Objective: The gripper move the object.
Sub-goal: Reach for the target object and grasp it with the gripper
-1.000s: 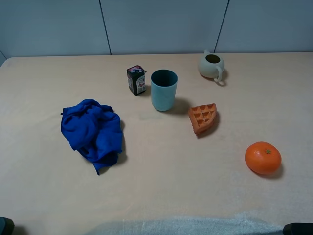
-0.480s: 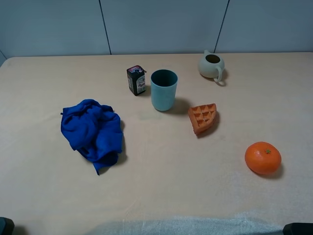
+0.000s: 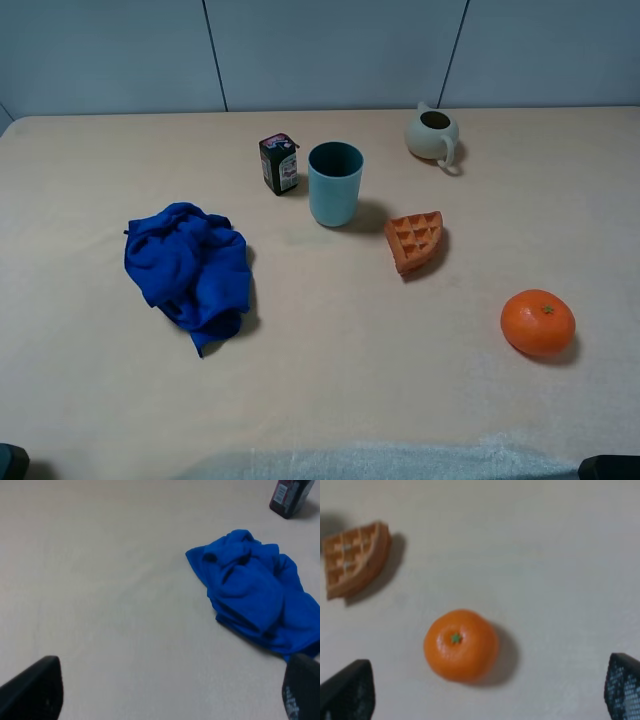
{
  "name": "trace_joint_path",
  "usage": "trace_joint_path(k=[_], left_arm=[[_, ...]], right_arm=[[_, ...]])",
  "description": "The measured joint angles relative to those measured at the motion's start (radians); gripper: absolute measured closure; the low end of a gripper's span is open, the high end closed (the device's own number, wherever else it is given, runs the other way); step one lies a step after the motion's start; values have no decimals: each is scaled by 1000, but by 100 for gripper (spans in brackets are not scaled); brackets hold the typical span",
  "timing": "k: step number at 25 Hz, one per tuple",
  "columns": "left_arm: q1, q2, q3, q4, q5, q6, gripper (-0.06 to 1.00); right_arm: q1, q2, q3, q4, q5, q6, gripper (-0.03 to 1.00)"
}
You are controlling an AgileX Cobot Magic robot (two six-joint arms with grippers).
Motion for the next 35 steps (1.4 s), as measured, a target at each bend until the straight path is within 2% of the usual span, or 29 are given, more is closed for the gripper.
trace_joint_path(k=[8, 23, 35], left_arm=[[0, 0, 0, 0, 0, 1, 6], [0, 0, 0, 0, 0, 1, 6], [0, 0, 0, 0, 0, 1, 6]], right_arm=[[0, 222, -81, 30, -1, 8, 27], [0, 566, -86, 100, -59, 254, 27], [0, 792, -89, 121, -112, 280, 27]])
